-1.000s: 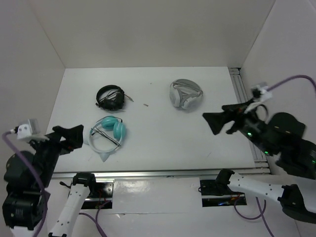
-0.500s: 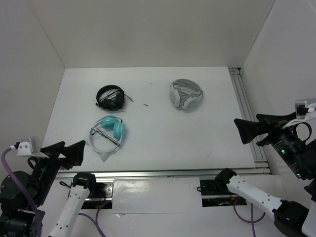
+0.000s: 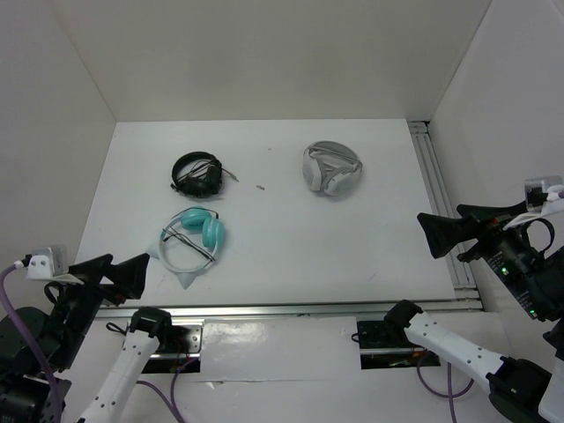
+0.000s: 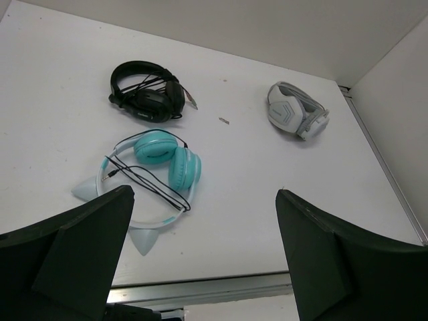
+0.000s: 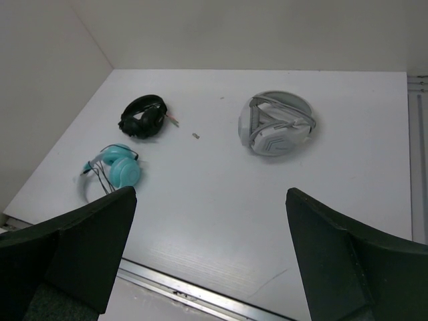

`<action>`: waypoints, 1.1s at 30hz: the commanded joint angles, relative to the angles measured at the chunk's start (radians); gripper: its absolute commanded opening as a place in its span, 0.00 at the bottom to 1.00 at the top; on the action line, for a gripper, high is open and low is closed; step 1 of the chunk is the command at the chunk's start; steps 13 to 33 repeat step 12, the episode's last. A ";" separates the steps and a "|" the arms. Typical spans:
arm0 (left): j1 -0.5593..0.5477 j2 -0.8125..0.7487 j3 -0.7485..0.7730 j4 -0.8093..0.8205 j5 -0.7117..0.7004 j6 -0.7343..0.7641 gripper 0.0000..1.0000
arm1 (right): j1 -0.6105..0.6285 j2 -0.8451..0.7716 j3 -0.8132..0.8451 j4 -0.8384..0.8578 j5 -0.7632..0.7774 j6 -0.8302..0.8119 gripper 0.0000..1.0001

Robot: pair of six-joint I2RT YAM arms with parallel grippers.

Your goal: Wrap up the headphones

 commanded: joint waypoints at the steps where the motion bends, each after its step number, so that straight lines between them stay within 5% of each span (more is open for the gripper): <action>1: -0.003 0.009 0.020 0.027 -0.016 0.016 1.00 | -0.006 0.007 0.002 -0.016 -0.004 -0.017 1.00; 33: -0.003 0.018 0.011 0.027 -0.016 0.016 1.00 | -0.006 0.007 0.002 -0.016 -0.004 -0.017 1.00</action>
